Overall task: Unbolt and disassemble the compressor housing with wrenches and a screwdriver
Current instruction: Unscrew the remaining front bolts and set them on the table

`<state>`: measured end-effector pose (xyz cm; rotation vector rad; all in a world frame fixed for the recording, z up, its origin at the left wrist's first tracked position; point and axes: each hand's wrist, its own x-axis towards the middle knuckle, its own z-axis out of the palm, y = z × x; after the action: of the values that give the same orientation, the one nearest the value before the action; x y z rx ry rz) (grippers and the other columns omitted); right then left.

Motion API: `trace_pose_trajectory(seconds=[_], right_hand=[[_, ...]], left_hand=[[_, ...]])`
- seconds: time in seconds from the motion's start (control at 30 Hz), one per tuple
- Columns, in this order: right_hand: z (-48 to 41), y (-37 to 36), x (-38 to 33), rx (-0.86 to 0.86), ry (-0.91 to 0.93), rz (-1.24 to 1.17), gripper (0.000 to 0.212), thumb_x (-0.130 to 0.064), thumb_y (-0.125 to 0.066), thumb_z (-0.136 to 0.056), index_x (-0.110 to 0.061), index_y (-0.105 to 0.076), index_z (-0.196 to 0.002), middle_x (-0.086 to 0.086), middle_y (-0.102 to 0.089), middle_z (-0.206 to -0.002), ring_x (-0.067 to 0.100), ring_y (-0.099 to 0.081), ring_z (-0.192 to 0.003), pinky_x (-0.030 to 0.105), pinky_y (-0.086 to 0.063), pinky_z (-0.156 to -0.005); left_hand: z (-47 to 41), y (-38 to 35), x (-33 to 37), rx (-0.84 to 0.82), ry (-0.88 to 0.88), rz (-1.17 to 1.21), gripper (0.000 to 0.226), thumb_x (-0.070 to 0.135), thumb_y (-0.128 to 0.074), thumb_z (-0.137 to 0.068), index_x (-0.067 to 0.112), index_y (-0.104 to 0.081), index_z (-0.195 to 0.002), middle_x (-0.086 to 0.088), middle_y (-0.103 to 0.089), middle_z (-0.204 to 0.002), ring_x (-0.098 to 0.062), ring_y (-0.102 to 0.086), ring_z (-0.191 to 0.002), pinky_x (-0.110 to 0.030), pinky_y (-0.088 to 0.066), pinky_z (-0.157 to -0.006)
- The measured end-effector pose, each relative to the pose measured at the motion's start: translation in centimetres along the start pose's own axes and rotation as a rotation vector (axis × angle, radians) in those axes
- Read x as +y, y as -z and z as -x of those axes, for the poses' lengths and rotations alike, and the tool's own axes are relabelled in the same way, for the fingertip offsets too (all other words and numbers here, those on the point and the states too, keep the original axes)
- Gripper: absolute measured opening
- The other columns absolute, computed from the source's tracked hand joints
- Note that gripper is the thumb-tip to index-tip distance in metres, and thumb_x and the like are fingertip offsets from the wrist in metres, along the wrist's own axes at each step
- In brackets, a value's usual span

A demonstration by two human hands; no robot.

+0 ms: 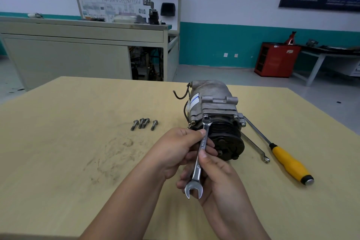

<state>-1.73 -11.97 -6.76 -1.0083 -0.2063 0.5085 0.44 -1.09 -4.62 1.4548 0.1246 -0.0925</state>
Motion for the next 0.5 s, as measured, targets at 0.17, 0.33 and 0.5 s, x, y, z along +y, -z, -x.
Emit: trace_pose_trajectory(seconds=[0.17, 0.33, 0.5], right_hand=[[-0.16, -0.32, 0.27, -0.016, 0.002, 0.005, 0.032, -0.025, -0.051, -0.075, 0.006, -0.058, -0.081, 0.019, -0.059, -0.052, 0.028, -0.059, -0.041, 0.026, -0.047, -0.04], [-0.3, -0.42, 0.48, -0.018, 0.0, 0.004, 0.032, -0.025, -0.051, -0.074, 0.005, -0.058, -0.081, 0.02, -0.06, -0.053, 0.028, -0.06, -0.042, 0.025, -0.048, -0.041], [-0.44, -0.38, 0.73, -0.011, -0.003, 0.015, 0.031, -0.026, -0.05, -0.074, 0.004, -0.059, -0.08, 0.019, -0.061, -0.053, 0.028, -0.061, -0.042, 0.025, -0.048, -0.041]], left_hand=[[-0.01, 0.37, -0.08, -0.016, 0.002, -0.021, 0.038, 0.026, -0.047, -0.097, 0.006, -0.067, -0.071, -0.003, -0.067, -0.054, -0.01, -0.053, -0.044, -0.015, -0.043, -0.042], [0.41, 0.57, 0.25, -0.052, 0.024, -0.009, 0.036, 0.023, -0.045, -0.098, 0.0, -0.062, -0.076, -0.001, -0.063, -0.047, -0.003, -0.041, -0.026, -0.008, -0.033, -0.032], [0.75, 0.54, 0.62, -0.076, 0.022, -0.01, 0.036, 0.022, -0.042, -0.099, -0.003, -0.058, -0.079, 0.001, -0.057, -0.039, -0.001, -0.037, -0.021, -0.007, -0.029, -0.029]])
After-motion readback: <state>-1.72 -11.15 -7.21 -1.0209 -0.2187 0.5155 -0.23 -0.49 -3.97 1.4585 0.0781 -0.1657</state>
